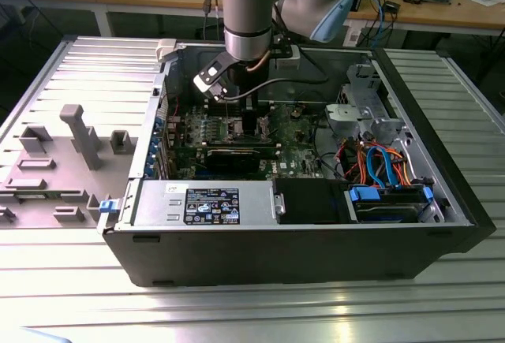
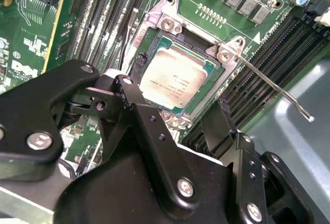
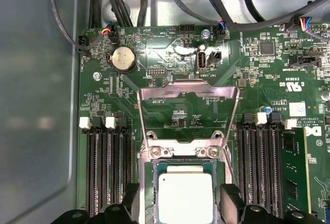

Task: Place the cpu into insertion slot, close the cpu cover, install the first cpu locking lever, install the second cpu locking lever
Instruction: 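Place the cpu into insertion slot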

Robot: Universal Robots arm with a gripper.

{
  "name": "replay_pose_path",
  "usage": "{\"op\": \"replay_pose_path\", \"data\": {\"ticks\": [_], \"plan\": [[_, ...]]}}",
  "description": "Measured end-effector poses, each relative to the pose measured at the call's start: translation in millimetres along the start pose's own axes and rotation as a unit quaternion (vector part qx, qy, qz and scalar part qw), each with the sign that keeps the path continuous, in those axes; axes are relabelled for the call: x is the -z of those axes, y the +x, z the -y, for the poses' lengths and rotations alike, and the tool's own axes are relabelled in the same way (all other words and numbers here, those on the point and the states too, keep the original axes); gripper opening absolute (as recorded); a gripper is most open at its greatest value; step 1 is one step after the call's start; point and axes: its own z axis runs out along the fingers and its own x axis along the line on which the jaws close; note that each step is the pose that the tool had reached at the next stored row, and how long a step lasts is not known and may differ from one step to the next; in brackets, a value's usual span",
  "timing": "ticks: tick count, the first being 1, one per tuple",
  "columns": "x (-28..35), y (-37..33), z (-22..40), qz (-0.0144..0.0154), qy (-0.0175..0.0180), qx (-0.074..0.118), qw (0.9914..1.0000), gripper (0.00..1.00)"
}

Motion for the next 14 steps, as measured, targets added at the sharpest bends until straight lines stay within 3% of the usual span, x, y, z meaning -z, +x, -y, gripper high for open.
{"op": "replay_pose_path", "data": {"ticks": [6, 7, 8, 14], "plan": [[6.8, 0.2, -1.1, -0.0002, 0.0017, 0.000, 1.00000, 0.70], [6.8, 0.1, -1.2, -0.0001, 0.0023, 0.000, 1.00000, 0.63], [6.9, 0.1, -1.2, -0.0001, 0.0023, 0.000, 1.00000, 0.63], [6.9, 0.2, -1.2, -0.0001, 0.0024, 0.000, 1.00000, 0.27]]}}
